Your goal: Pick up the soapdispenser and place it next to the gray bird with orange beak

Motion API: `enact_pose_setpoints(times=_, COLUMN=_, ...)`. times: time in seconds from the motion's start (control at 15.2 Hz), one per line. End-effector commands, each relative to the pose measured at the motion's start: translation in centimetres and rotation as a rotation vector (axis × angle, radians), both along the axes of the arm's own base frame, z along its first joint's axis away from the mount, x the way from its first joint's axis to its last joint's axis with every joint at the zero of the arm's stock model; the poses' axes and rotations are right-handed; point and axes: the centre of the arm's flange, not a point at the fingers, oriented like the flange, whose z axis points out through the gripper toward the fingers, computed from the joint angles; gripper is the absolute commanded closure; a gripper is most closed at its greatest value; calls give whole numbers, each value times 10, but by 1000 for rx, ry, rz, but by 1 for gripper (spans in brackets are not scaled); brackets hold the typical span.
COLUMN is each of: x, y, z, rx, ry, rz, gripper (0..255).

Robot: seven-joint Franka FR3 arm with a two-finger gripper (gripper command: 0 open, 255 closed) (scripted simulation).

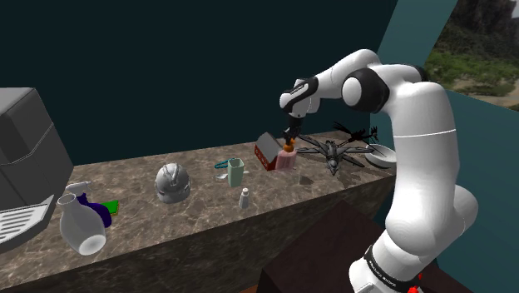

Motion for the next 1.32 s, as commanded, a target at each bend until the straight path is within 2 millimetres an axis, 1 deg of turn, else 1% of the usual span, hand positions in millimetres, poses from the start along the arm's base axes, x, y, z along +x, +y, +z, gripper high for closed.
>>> enact_pose_setpoints(times=0.0, x=0, y=0, z=11, rx=0, ry=0, rz=0, gripper=255)
enact_pose_setpoints(times=1.25, x=0, y=0, z=111, rx=0, ry=0, rz=0, gripper=255)
